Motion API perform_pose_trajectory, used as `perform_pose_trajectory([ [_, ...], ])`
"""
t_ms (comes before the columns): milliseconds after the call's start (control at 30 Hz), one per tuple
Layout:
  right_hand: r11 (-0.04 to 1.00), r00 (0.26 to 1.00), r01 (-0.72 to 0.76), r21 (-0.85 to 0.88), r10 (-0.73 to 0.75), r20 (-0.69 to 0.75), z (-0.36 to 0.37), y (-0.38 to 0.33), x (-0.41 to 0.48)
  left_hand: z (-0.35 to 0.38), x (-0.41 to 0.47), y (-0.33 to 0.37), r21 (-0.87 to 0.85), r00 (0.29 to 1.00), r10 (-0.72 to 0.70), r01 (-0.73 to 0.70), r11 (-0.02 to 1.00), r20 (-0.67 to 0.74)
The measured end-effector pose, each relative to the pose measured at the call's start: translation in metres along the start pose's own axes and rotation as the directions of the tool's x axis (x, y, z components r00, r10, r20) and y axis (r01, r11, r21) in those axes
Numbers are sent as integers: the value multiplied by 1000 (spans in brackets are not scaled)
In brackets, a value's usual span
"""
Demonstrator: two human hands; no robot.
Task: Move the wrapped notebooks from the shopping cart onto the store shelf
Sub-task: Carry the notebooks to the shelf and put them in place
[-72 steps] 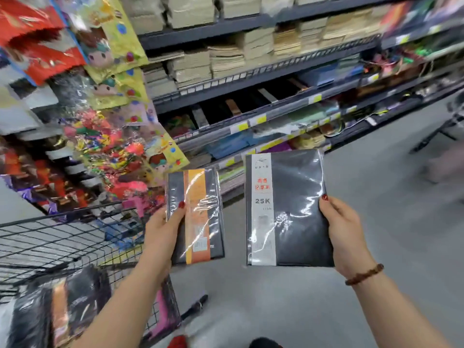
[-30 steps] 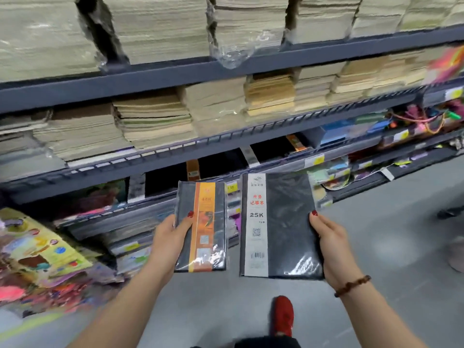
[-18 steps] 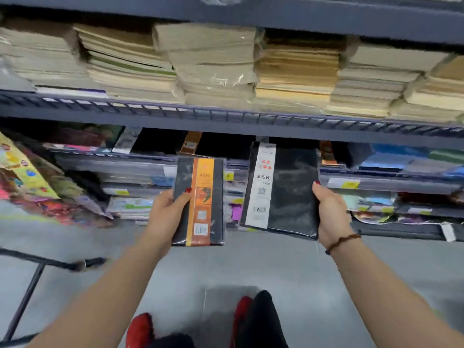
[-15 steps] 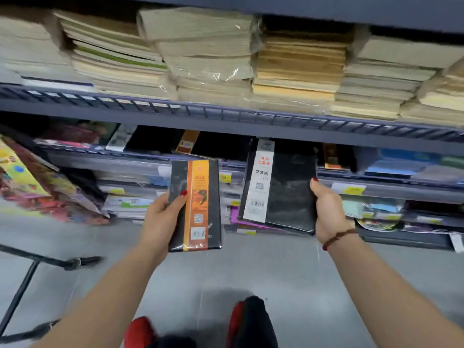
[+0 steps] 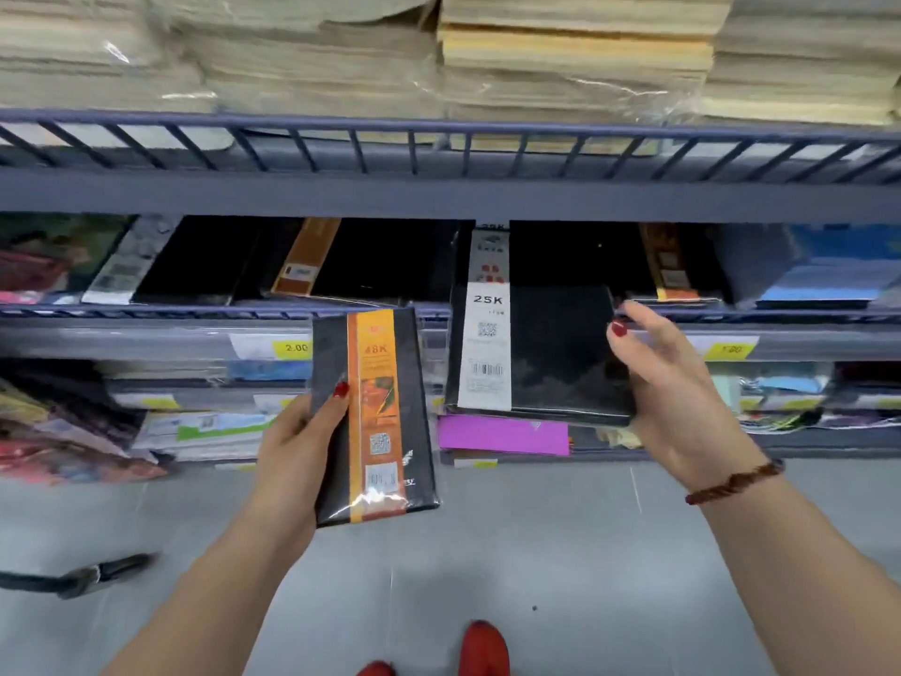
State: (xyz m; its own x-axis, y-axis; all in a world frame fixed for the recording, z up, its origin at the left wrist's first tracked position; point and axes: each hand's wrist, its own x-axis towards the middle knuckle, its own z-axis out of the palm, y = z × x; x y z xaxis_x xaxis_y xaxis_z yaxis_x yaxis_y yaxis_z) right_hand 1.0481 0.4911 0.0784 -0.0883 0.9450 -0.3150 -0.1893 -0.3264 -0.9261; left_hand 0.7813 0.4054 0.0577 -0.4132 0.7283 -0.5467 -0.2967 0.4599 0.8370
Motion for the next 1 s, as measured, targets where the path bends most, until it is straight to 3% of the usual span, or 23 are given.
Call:
perform_pose_trajectory([
  [100, 950, 976, 218, -221, -211, 58, 2, 10, -15, -2, 6, -4, -27, 1000, 7, -6, 1000, 26],
  [200, 735, 932, 355, -578, -324, 160, 3, 23, -16, -6, 9, -6, -49, 998, 30, -27, 998, 59],
  [267, 632, 917, 375, -678, -358, 174, 8, 29, -12, -8, 10, -8, -54, 996, 50, -46, 997, 80],
  [500, 594, 878, 373, -713, -474, 64, 20, 35, 6, -14, 19, -13, -36, 994, 66, -64, 997, 84],
  [667, 511, 826, 360, -780, -564, 12, 18, 33, 32, -16, 22, -12, -32, 993, 75, -72, 997, 90],
  [833, 336, 729, 417, -844, -679, 91, 19, 36, 56, -14, 24, -14, -50, 993, 85, -82, 995, 75],
  [1000, 305, 716, 459, -834, -684, 144, 19, 31, 69, -9, 23, -15, -63, 993, 91, -87, 994, 71],
])
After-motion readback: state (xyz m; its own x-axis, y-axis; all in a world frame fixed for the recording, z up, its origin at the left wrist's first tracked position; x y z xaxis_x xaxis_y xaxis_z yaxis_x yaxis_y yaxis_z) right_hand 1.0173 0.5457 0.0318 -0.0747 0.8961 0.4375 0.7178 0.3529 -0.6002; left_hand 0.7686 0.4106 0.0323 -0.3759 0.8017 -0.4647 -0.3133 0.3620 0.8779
